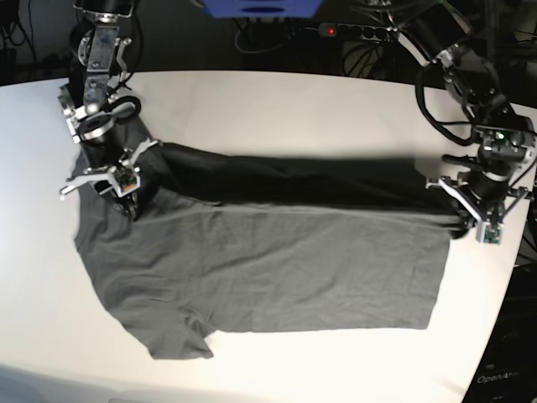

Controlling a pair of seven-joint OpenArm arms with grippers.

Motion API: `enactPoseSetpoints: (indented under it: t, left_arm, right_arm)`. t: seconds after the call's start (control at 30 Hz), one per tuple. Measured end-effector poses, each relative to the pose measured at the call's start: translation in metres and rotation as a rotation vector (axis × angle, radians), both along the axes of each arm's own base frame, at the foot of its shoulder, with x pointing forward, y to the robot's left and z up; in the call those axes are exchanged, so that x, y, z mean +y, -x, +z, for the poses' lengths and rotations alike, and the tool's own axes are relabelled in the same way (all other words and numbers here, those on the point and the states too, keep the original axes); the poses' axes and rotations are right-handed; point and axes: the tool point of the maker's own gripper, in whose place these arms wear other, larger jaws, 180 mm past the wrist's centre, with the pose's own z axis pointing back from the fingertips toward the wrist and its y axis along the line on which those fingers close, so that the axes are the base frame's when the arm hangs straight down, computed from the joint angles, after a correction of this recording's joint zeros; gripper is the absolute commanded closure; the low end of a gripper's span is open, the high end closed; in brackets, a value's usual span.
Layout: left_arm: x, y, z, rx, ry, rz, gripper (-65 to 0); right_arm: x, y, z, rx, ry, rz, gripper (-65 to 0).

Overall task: Fold the T-shirt properly
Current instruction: 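Raise both grippers holding the shoulders, lifting the collar edge off the table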

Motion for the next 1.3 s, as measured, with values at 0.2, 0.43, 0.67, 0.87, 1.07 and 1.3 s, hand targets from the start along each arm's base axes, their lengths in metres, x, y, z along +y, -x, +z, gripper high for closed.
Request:
enactPoseSetpoints:
  t: [0.2,0.43,0.67,0.87,1.07,1.3]
  left_arm:
    - [0.013,-0.003,-0.003,0.029,-0.045,0.02,-2.7]
    - [0.011,0.0,-0.02,0.073,-0.019,0.02,-2.7]
    - [0.01,-0.013,-0.01,0.04,-0.015,0.016,-2.7]
    - [0.009,-0.013,-0.011,0.042,-0.015,0.014,-2.7]
    - [0.01,-0.019,-0.003,0.02,-0.016,0.015,-2.7]
    - [0.017,-0.017,-0.002,0.023,-0.032,0.019,-2.7]
  right_arm:
    - [0.0,-0.005,-0.005,0.007,-0.011,-0.002,-0.4]
    - [-0.003,-0.014,-0.006,0.004,-0.014,-0.004,-0.4]
    - [-0.009,-0.019,-0.009,0.019,-0.003,-0.012,-0.4]
    - [-0.015,-0.018,-0.011,0.034,0.014,-0.019,-0.4]
    - [-0.015,-0.018,-0.011,0.034,0.014,-0.019,-0.4]
    - [-0.014,-0.018,-0.011,0.034,0.013,-0.018,-0.7]
